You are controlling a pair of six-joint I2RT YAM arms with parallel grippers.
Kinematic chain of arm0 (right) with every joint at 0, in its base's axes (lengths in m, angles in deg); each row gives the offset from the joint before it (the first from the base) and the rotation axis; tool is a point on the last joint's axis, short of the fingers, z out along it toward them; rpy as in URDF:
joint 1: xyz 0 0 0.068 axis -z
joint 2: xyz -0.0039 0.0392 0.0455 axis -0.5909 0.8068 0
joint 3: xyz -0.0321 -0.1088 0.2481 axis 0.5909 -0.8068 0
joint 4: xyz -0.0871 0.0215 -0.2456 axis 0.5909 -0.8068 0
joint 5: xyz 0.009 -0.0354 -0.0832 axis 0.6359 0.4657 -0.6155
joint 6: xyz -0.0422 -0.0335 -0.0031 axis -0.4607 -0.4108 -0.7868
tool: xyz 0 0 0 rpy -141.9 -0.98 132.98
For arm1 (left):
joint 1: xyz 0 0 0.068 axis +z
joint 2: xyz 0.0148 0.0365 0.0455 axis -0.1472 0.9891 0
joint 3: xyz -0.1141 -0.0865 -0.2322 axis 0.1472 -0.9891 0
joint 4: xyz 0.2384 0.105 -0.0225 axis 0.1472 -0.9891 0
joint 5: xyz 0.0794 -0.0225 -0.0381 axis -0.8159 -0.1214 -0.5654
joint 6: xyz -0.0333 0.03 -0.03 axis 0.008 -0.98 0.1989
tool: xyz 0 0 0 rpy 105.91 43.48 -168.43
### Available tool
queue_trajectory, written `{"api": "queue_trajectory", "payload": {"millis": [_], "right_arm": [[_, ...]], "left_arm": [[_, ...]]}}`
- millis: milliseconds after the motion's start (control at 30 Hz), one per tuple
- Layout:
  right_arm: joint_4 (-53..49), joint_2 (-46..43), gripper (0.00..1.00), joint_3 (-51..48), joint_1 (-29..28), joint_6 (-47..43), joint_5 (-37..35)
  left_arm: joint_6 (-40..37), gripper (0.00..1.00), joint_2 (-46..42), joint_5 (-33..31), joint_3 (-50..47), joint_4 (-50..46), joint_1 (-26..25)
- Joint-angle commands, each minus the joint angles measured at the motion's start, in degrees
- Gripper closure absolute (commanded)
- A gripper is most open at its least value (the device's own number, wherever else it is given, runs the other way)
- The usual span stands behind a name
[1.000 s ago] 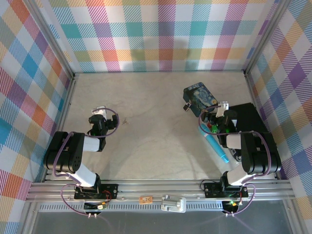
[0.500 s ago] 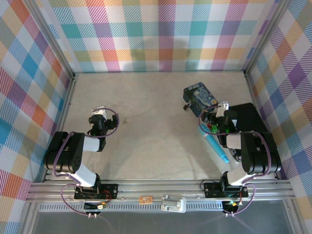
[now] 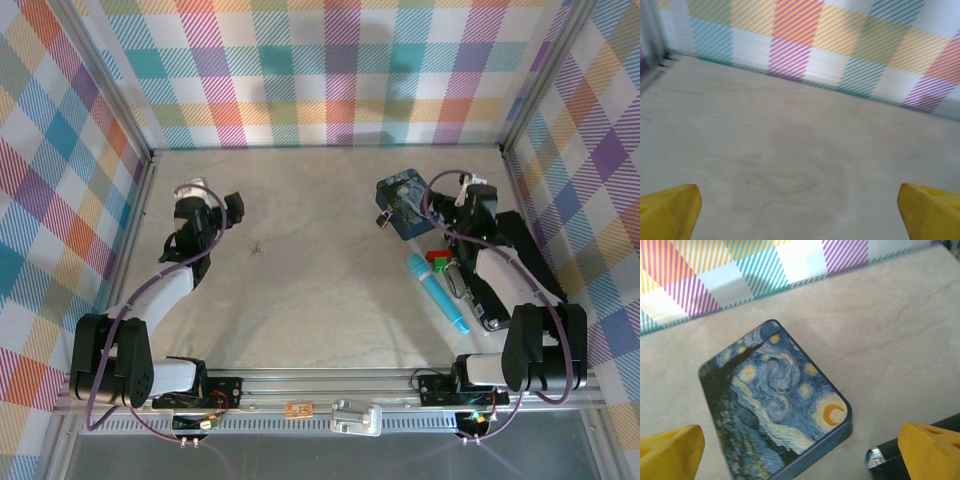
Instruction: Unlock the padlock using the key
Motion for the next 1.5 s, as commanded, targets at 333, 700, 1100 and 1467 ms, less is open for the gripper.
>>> {"api": "queue_trajectory", "payload": {"millis": [333,700,1100,1467], "right_arm": [[-28.00,25.80,0.00,33.88,-0.32,-6.14,10.45],[-34.47,44.83,0.05,51.64,-3.21,-11.68,15.60],[-35.87,49.28,0.05,59.40,-16.50,-16.03,20.78],[-41.69,34.01,0.01,55.37,-17.99,-1.52,8.76]], "left_arm": [[19.32,0.00,0.53,7.50,3.18,-12.23,-15.08],[22.36,0.00,-3.70,8.92,0.51,-14.10,-15.35],[23.34,0.00,-11.56,5.45,-2.53,-18.86,-15.44],[22.40,0.00,-7.29,4.95,0.54,-21.86,-15.44]]}}
